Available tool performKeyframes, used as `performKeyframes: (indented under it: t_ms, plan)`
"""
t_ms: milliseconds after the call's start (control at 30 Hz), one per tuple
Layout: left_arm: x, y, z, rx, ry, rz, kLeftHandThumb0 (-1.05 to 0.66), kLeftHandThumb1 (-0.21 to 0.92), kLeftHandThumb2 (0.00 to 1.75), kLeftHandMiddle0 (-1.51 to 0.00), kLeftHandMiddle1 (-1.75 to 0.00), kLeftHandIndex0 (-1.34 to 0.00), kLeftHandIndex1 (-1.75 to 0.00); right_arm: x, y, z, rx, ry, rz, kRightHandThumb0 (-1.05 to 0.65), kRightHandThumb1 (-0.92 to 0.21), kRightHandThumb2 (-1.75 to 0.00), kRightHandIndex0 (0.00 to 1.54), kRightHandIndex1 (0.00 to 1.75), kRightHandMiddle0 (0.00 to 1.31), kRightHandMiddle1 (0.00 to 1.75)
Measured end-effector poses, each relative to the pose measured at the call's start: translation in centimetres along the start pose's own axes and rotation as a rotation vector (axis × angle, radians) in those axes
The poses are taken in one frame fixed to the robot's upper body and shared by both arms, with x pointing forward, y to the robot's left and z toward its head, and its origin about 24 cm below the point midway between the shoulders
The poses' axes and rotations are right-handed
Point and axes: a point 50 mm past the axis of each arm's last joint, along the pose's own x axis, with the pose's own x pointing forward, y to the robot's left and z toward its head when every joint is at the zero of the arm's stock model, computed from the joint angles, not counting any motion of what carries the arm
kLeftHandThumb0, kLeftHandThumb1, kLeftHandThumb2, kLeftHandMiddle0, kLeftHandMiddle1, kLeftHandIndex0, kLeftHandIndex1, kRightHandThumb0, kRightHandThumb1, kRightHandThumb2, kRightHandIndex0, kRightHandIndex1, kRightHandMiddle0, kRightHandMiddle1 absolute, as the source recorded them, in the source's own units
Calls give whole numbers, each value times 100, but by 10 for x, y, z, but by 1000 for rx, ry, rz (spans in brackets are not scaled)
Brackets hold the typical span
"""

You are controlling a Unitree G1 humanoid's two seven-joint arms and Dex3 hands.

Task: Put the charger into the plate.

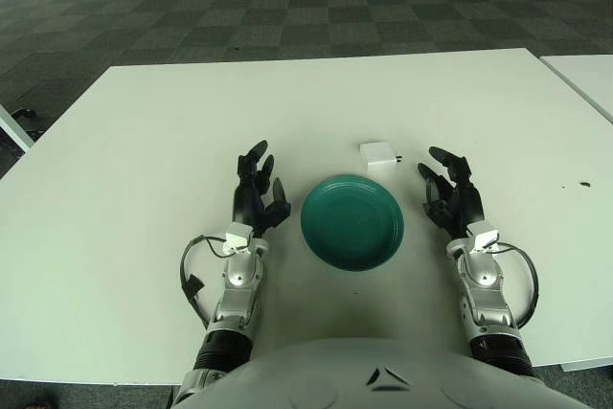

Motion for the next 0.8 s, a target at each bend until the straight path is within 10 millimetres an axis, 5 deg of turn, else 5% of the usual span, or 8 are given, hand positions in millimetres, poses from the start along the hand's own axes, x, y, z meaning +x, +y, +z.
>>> performKeyframes:
  t_ms: [267,500,800]
  plan:
    - [0,0,0,0,-1,4,-89,92,101,-40,-2,-2,-84,11,-19,5,-72,36,-42,-78,-92,-66,39,0,0,75]
    - [3,-3,-1,3,-1,-4,-89,92,102,-44,-3,-9,-88,49,-14,49,-216,-151,-98,-73,-92,-59,34,0,0,68]
    - [5,-7,2,-2,-19,-14,-89,92,105,-44,-3,-9,-87,102,9,94,-650,-447,-114,-76,-92,-56,34,1,0,69]
